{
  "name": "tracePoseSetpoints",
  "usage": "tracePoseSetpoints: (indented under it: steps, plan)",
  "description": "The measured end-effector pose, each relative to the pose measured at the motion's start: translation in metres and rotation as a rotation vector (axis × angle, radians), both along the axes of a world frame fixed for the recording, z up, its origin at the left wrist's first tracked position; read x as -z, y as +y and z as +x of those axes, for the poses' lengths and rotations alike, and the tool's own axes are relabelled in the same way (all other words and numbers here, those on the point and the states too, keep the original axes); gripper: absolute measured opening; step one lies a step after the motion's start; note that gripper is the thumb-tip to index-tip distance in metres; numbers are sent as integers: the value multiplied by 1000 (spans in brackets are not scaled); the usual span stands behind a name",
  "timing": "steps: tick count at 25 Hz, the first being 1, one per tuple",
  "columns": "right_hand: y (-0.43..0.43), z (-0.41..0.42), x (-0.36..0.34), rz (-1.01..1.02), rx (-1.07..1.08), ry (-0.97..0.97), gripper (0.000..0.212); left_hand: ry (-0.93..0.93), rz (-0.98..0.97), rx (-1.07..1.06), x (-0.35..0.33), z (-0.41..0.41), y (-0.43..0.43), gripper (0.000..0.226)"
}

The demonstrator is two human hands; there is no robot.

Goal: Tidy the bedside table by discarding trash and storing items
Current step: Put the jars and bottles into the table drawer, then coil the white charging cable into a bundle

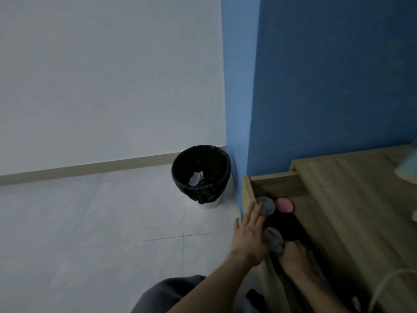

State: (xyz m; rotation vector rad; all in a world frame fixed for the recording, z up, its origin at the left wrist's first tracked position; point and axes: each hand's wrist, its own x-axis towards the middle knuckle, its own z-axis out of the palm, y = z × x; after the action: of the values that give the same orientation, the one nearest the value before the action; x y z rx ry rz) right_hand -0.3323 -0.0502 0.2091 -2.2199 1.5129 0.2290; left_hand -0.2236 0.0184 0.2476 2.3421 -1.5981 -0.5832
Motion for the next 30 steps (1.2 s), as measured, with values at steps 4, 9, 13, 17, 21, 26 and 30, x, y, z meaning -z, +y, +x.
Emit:
tracePoseSetpoints:
  steps: [4,9,13,17,21,26,30]
  plan:
    - [-21,-21,-46,-57,71,-431,35,49,10,-89,-4,-11,-12,69]
    - [-47,-89,-95,-323,2,-595,35,62,-29,-131,-28,-52,-37,64]
    - [-61,-144,-101,-425,98,-569,35,86,-150,46,-55,-105,-62,62]
    - [-70,-205,-98,-557,341,-298,37,125,-96,332,-66,-164,-83,62]
    - [-72,-251,-93,-385,527,-55,41,-108,57,456,-58,-196,-91,45]
    - [-84,-255,-118,-215,577,-545,34,165,-40,273,-74,-194,-98,21]
    - [-96,-248,-210,-126,501,-899,23,538,-259,119,-141,-172,-112,17]
